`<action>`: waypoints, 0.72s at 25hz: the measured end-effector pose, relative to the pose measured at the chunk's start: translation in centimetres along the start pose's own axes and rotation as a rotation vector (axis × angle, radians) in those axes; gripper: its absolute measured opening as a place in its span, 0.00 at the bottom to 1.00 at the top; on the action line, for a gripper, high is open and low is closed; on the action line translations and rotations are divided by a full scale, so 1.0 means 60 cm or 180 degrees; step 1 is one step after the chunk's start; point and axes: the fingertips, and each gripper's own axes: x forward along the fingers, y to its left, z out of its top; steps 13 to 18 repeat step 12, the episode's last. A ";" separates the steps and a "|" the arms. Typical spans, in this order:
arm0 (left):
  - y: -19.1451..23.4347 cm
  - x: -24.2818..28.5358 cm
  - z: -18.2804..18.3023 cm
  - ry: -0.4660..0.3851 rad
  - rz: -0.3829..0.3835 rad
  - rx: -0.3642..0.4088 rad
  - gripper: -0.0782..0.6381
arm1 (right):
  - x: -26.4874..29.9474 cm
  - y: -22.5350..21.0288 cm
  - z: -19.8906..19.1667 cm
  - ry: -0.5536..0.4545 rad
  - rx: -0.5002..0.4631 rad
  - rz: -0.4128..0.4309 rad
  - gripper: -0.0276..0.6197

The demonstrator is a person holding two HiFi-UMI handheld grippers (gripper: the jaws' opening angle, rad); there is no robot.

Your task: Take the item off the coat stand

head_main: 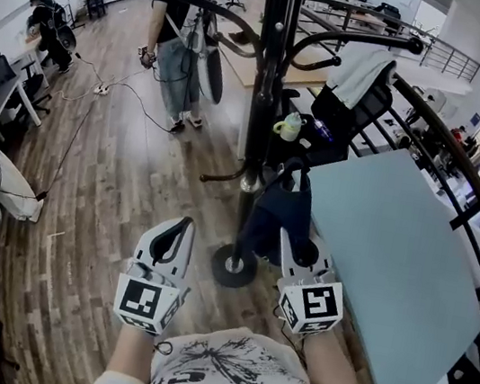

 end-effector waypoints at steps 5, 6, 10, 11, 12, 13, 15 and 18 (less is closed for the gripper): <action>-0.007 0.008 0.007 -0.0012 0.0010 0.0001 0.12 | 0.000 -0.006 0.007 -0.0003 0.0031 0.0063 0.05; -0.009 0.009 0.004 -0.0024 0.0001 0.0006 0.12 | -0.002 -0.008 0.007 0.0001 0.0042 0.0070 0.05; -0.017 0.010 0.010 -0.0019 0.0036 -0.0021 0.12 | -0.008 -0.012 0.008 -0.0008 0.0026 0.0083 0.05; -0.018 0.012 0.010 -0.0027 0.0041 -0.0023 0.12 | -0.009 -0.013 0.009 -0.0013 0.0015 0.0084 0.05; -0.019 0.013 0.010 -0.0037 0.0046 -0.0024 0.12 | -0.009 -0.014 0.011 -0.0018 0.0004 0.0084 0.05; -0.019 0.013 0.010 -0.0037 0.0046 -0.0024 0.12 | -0.009 -0.014 0.011 -0.0018 0.0004 0.0084 0.05; -0.019 0.013 0.010 -0.0037 0.0046 -0.0024 0.12 | -0.009 -0.014 0.011 -0.0018 0.0004 0.0084 0.05; -0.019 0.013 0.010 -0.0037 0.0046 -0.0024 0.12 | -0.009 -0.014 0.011 -0.0018 0.0004 0.0084 0.05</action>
